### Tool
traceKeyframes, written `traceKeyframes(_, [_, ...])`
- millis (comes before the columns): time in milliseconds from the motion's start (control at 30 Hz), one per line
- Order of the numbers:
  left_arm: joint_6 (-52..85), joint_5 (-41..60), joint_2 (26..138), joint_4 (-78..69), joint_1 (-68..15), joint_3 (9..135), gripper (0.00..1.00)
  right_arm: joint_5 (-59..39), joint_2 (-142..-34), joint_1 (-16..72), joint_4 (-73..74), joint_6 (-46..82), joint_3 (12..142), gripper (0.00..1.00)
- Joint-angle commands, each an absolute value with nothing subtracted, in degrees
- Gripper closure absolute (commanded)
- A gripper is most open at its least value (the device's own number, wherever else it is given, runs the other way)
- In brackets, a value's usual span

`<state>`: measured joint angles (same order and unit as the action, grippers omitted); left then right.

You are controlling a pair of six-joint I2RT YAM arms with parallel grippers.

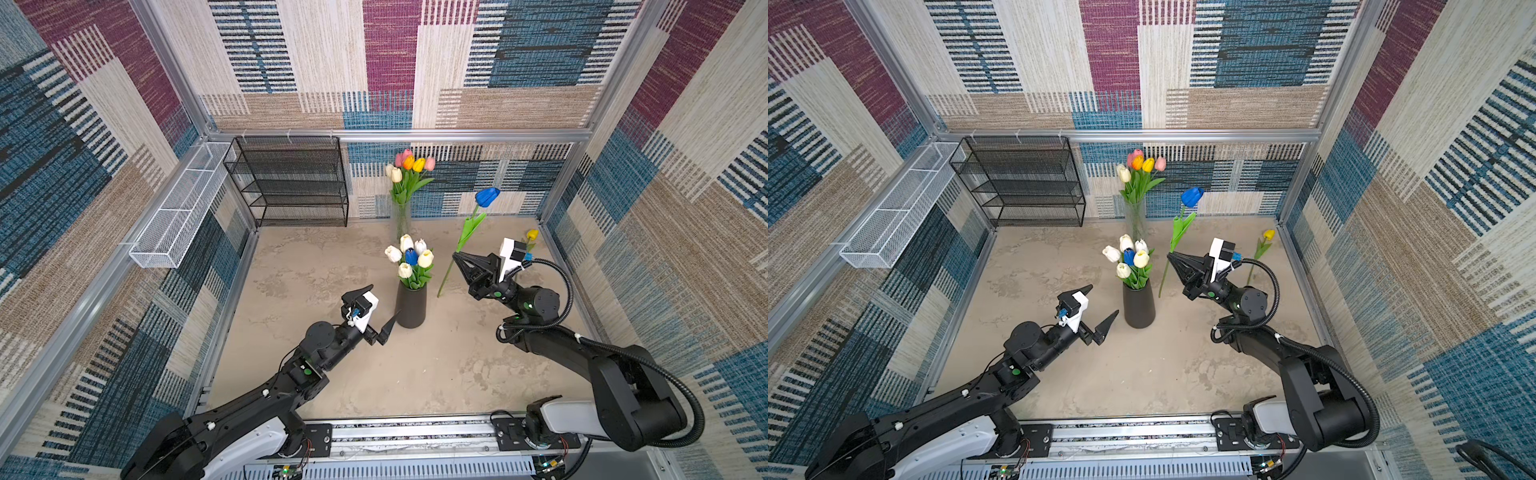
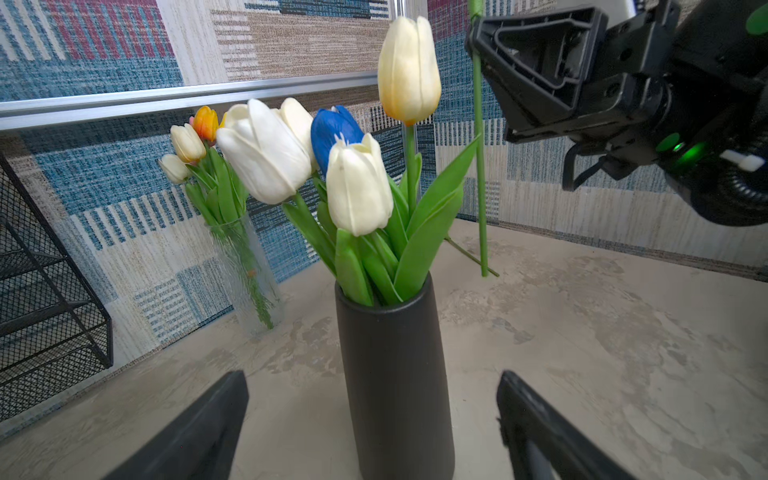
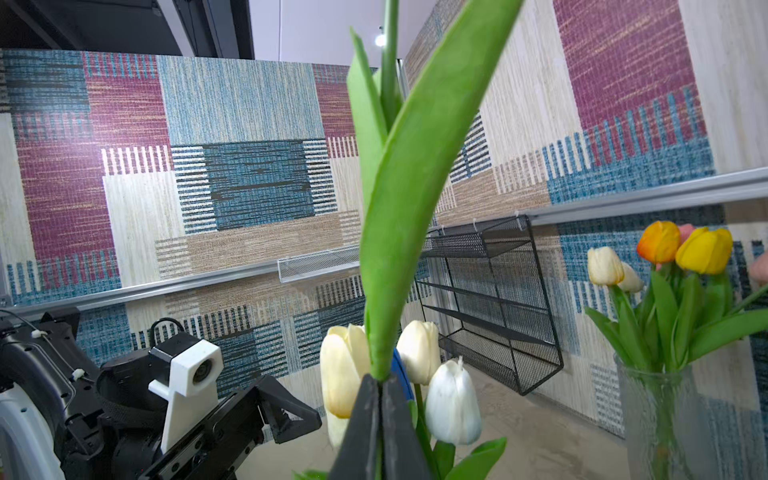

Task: Arrange the flowers into the vase
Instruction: 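Carry the blue tulip over the black vase and lower its stem in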

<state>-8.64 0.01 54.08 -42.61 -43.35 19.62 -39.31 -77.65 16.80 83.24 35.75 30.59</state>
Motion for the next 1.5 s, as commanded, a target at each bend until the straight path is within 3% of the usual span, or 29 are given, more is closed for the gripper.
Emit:
traceKeyframes(0, [-8.3, 0.1, 54.1, -44.5, -43.3, 20.4, 0.04, -35.1, -79.7, 17.8, 104.3, 37.6, 31.2, 1.00])
traceKeyframes(667, [-8.3, 0.7, 56.4, -43.7, -43.3, 22.0, 0.04, -30.2, -87.6, 20.1, 105.9, 33.8, 39.6, 1.00])
traceKeyframes(1467, [-8.2, 1.9, 57.9, -43.4, -43.2, 23.6, 0.04, -31.7, -88.7, 20.7, 105.9, 36.2, 42.1, 1.00])
